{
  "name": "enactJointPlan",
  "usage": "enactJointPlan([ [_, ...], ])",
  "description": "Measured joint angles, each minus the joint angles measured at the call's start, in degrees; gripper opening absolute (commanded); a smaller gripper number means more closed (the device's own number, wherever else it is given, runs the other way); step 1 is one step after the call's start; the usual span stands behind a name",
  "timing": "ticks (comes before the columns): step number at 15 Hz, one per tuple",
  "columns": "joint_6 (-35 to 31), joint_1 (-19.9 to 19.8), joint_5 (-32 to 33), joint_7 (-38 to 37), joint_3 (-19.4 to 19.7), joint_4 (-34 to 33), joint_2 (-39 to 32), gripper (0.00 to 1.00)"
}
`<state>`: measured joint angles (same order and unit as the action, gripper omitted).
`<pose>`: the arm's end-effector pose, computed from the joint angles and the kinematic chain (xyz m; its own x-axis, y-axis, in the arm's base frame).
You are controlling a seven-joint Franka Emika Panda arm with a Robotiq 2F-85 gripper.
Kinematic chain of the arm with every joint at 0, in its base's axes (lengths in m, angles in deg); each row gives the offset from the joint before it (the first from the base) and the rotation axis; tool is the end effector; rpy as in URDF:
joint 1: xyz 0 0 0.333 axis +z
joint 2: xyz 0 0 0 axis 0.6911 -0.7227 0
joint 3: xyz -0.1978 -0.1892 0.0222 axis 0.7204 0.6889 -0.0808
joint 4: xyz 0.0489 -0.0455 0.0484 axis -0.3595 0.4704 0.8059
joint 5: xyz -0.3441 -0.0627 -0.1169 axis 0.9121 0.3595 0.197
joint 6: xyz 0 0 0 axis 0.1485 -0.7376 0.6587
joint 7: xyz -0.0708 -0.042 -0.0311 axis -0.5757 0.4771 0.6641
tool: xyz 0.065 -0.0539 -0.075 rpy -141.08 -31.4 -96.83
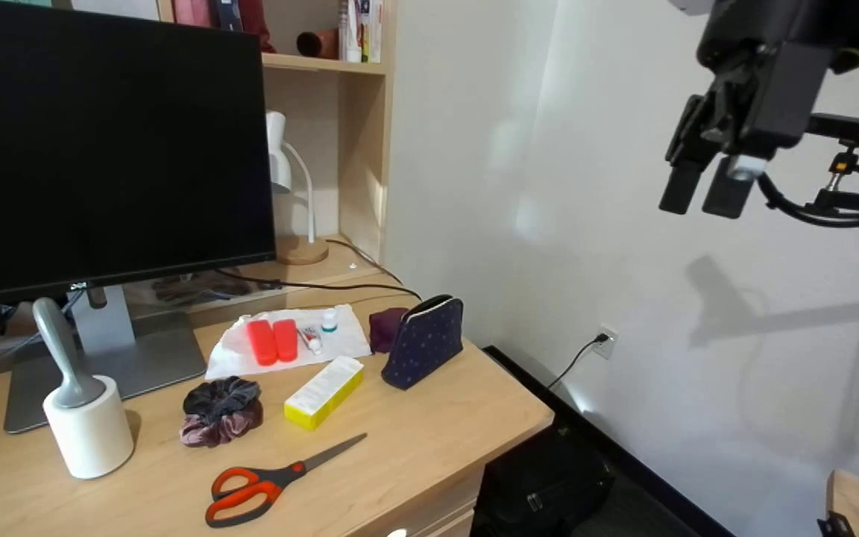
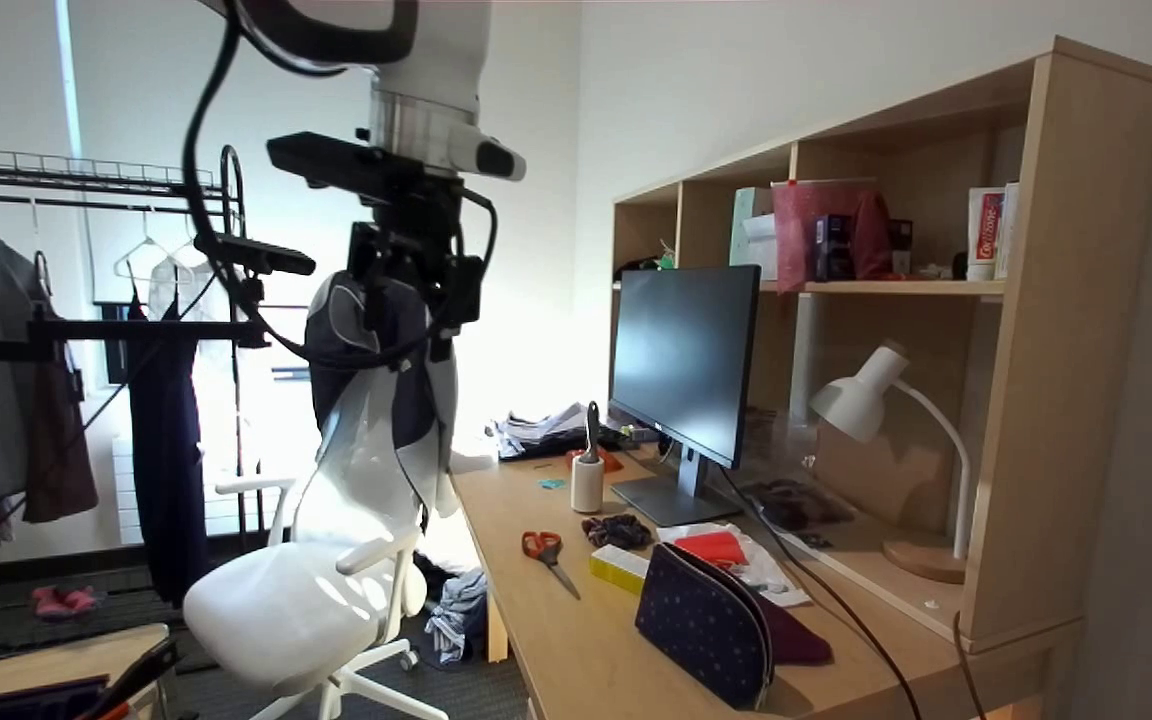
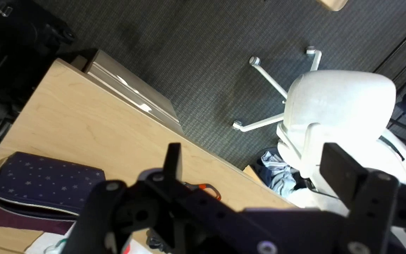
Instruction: Move the dark blue bag to the left side of the desk
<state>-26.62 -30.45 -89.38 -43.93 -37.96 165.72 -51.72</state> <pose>0.3738 -0.0121 0.4747 0.8947 0.4375 0.0899 0.4454 -0.8588 -0.2532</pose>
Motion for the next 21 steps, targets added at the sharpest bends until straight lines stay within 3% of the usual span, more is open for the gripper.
enactJointPlan([
  [6,4.8,7.3,0.1,11.0,5.3,-14.8,-20.9,1.00],
  [10,8.1,3.0,0.2,15.7,1.0,-22.1,-30.3,1.00],
  [13,8.7,2.6,0.2,16.2,0.8,-22.8,-30.7,1.00],
  [16,8.7,-2.0,0.2,17.3,-3.9,-22.8,-30.9,1.00],
  [21,8.7,-7.2,3.9,30.9,-8.4,-28.8,-36.6,1.00],
])
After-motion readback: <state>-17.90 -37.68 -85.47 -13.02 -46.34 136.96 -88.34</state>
